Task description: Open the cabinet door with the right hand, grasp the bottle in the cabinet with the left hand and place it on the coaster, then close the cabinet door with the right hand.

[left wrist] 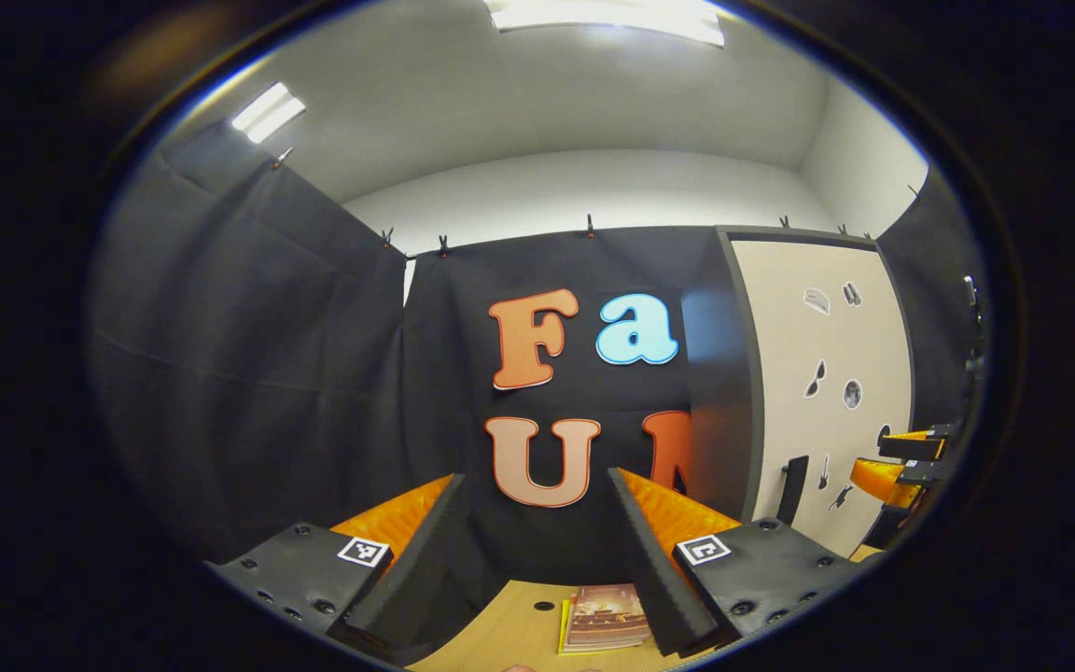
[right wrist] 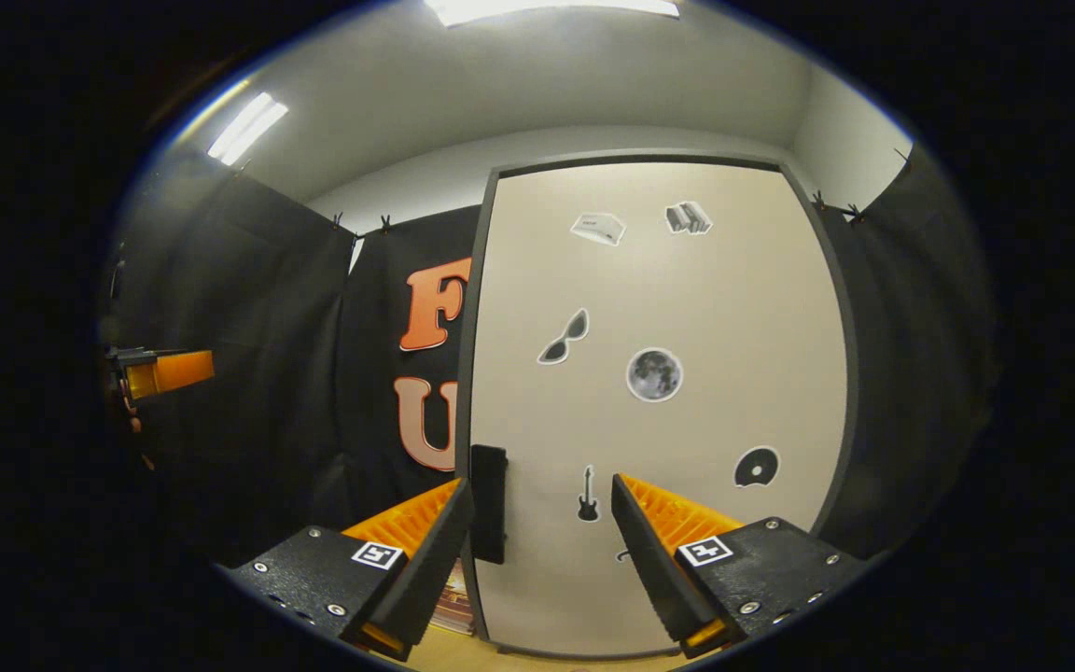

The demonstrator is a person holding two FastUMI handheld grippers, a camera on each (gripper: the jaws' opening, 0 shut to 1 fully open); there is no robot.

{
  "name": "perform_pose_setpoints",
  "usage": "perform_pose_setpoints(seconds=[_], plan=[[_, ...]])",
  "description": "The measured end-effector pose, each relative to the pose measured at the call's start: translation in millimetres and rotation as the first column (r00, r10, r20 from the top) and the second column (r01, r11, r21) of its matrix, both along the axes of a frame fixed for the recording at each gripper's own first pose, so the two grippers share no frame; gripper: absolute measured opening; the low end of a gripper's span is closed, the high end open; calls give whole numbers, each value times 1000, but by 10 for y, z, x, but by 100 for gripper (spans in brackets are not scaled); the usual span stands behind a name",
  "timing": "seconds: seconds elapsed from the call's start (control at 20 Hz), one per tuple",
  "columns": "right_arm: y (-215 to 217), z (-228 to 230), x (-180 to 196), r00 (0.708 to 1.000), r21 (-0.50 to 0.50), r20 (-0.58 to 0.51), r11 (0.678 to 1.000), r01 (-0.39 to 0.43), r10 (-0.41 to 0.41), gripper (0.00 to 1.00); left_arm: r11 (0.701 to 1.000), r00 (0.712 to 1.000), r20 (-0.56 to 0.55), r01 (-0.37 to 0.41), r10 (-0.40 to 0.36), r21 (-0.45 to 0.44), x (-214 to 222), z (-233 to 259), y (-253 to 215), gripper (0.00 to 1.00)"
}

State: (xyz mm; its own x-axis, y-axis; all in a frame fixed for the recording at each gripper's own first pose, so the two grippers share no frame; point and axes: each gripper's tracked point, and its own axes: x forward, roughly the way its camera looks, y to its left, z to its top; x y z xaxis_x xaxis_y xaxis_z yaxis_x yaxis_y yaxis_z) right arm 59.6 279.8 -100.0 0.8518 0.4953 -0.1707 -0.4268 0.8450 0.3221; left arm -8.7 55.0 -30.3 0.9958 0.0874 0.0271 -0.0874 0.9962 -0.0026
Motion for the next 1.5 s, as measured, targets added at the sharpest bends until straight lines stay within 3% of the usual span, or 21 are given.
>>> perform_pose_setpoints(seconds=[0.2,0.5,0.65,0.7,0.75,0.85,1.05,1.15,1.5], plan=[[407,-251,179,998,-22,-53,1000,-19,18,90,1000,999,11,-30,30,1,0,-51,224,96],[689,-536,470,995,-67,-86,997,44,-50,84,998,998,-31,-62,61,-27,43,-353,497,96],[748,-434,530,996,-62,-30,994,85,-87,64,997,997,-33,-64,63,-45,-7,-411,552,96],[755,-448,544,994,-88,-28,991,99,-102,61,997,997,-27,-70,69,-45,-13,-399,591,92],[772,-485,518,993,-102,-41,990,102,-107,48,996,997,-21,-77,76,-46,-34,-377,612,93],[771,-477,527,990,-104,-56,987,122,-128,37,995,996,-15,-92,91,-46,-83,-360,656,96],[763,-485,519,989,-95,-81,988,118,-126,31,994,995,-5,-95,95,-44,-201,-287,671,93],[756,-474,480,989,-112,-86,987,114,-123,25,993,994,-4,-110,110,-38,-268,-253,721,96],[642,-280,128,995,-67,-83,997,44,-49,23,995,997,-14,-80,80,-62,-357,-278,532,96]])
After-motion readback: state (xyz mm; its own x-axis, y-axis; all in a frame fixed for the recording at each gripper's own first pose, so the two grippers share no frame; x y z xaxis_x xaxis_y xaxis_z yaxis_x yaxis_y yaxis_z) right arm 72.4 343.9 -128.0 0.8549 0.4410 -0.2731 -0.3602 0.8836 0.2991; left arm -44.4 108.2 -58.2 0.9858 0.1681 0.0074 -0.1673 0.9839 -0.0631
